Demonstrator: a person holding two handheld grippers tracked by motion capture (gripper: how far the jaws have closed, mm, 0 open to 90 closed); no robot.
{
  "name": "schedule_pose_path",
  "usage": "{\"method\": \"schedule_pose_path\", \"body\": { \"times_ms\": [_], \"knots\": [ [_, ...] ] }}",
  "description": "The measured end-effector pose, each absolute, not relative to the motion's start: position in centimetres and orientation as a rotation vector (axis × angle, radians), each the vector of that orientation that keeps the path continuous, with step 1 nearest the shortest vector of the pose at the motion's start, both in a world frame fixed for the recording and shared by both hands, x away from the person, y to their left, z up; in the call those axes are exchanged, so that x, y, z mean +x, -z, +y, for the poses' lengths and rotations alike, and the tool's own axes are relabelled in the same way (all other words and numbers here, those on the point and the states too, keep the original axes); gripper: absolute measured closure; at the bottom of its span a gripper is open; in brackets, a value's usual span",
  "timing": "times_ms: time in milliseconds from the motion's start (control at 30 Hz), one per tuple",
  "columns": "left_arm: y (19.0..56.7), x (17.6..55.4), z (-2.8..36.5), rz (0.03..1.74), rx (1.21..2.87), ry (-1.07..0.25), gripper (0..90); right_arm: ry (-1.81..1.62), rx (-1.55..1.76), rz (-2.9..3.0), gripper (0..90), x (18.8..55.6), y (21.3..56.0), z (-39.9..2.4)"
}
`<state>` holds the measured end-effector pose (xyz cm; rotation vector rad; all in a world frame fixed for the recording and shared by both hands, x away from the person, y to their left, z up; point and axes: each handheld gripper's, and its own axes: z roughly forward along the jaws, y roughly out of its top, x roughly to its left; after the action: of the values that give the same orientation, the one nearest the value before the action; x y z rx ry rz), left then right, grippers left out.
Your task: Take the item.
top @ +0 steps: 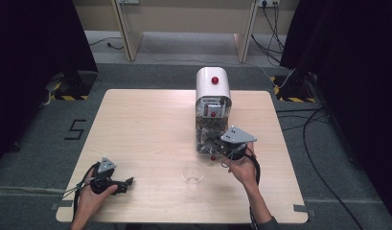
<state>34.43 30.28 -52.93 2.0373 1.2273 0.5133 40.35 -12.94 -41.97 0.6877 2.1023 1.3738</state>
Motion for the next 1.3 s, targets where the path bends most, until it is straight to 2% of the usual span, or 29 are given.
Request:
{"method": "schedule_pose_path", "body": {
  "times_ms": [467, 900, 1300],
  "knots": [
    [52.9, 34.4, 30.3, 1.227, 2.038, -0.513, 0.0, -1.396, 0.629, 2.105, 89.3, 38.5, 40.9, -12.8],
    [52.9, 34.4, 30.3, 1.227, 2.038, -0.513, 0.0, -1.434, 0.476, 2.098, 89.3, 33.8, 38.4, -12.6],
    [52.9, 34.4, 30.3, 1.227, 2.038, -0.513, 0.0, -1.447, 0.423, 2.145, 89.3, 32.5, 38.6, -11.9]
  ]
}}
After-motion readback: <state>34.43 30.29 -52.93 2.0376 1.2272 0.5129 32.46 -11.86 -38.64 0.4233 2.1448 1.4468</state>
